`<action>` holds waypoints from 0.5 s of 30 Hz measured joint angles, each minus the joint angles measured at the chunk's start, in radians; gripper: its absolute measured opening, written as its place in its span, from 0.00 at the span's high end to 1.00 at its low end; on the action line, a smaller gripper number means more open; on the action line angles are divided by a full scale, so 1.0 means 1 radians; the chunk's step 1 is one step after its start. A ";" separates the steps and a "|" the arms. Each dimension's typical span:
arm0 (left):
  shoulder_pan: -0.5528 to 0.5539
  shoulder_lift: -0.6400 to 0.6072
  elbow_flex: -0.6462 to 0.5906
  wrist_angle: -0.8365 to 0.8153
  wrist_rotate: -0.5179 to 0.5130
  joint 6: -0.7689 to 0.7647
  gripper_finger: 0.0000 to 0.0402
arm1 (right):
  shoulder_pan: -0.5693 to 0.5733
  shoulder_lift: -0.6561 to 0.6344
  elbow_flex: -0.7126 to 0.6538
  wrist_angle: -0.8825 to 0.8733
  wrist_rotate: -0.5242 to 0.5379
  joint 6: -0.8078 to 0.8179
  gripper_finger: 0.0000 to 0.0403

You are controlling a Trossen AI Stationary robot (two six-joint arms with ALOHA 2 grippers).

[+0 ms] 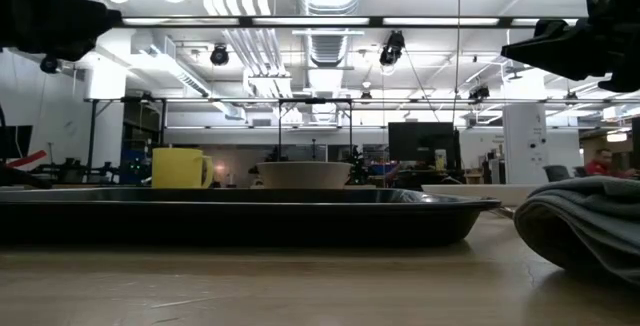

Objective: Set up tray
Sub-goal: Put the yellow cup on the top left of the black serving tray

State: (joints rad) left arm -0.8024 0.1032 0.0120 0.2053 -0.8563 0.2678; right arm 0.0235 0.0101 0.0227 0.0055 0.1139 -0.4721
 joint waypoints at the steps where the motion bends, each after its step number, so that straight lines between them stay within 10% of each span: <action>1: 0.005 0.000 0.000 0.014 0.000 -0.001 0.80 | 0.000 0.000 0.000 0.000 0.000 0.000 0.83; 15: 0.301 0.045 0.024 0.018 0.014 -0.065 0.80 | 0.000 0.000 0.000 -0.002 0.000 0.000 0.83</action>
State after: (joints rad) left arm -0.5018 0.1483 0.0355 0.2236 -0.8425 0.2028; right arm 0.0236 0.0101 0.0227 0.0040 0.1139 -0.4719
